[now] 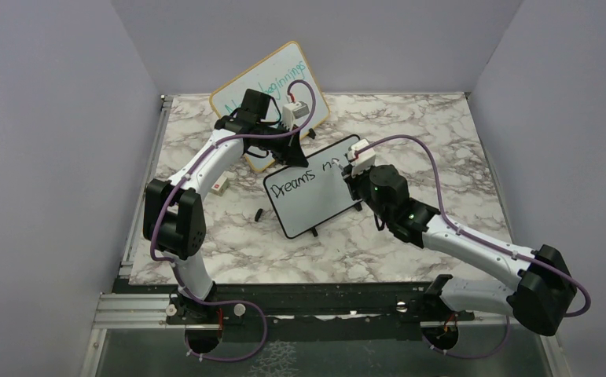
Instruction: Write a sentence on the whiteboard
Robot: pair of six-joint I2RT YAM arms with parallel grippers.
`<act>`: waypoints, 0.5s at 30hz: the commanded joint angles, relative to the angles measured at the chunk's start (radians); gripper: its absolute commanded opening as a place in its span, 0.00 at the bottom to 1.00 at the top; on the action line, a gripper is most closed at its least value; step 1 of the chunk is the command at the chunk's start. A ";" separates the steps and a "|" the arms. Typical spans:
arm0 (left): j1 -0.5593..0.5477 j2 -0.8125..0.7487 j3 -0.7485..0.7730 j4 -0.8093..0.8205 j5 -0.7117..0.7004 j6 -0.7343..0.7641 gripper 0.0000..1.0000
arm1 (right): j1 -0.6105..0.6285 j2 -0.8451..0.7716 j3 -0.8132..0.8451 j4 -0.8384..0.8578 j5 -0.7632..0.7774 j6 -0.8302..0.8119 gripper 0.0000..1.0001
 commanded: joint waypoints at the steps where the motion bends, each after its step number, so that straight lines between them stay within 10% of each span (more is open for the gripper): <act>1: 0.002 -0.010 -0.026 -0.034 -0.033 0.034 0.00 | 0.003 0.007 0.021 -0.046 -0.049 0.004 0.00; 15: 0.005 -0.007 -0.026 -0.035 -0.031 0.031 0.00 | 0.003 -0.016 -0.005 -0.111 -0.014 0.014 0.00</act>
